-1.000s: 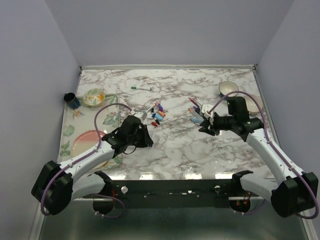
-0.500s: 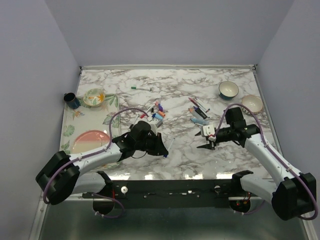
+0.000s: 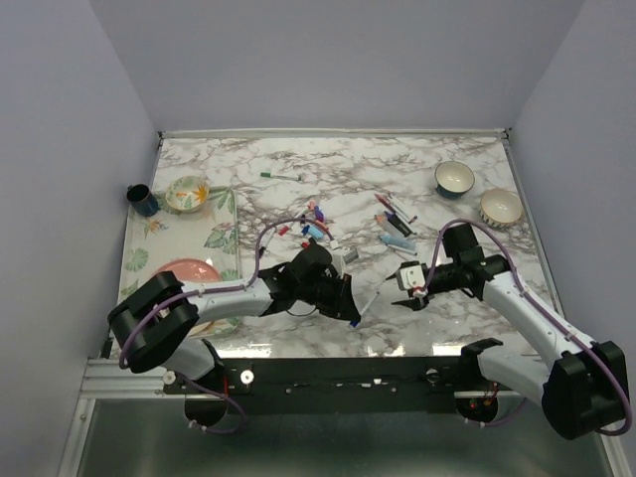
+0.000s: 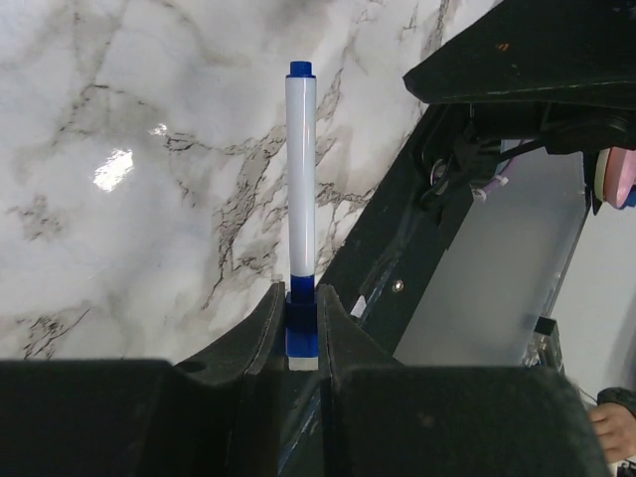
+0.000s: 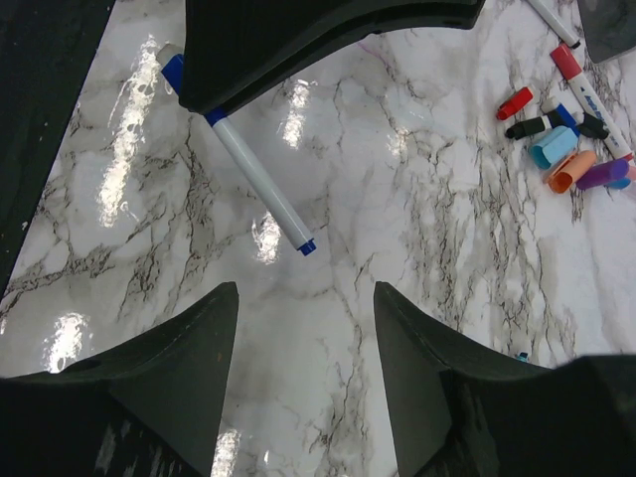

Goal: Open the pen caps
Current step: Pass the pen from the left arm to the right

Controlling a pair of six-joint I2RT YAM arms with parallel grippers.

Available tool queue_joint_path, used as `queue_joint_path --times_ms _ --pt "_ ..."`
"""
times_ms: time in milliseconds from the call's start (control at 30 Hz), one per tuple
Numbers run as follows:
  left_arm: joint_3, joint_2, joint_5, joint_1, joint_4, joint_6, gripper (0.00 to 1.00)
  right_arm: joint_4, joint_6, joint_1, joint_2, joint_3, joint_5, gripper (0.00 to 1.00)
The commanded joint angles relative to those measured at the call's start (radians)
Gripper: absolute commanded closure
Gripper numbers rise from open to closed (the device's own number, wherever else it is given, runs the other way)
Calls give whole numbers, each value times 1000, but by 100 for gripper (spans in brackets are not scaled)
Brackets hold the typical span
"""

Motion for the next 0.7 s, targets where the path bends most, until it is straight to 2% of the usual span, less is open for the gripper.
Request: queue_joint_path --times_ms 0,467,567,667 --pt "42 43 55 -23 37 -3 100 21 -50 23 2 -23 37 35" --pt "117 119 81 -67 16 15 100 75 -40 178 34 -54 123 37" --pt "139 131 79 -70 4 18 100 78 -40 228 55 -57 149 42" --pt "150 129 69 -72 -6 23 100 78 -40 268 81 -55 177 54"
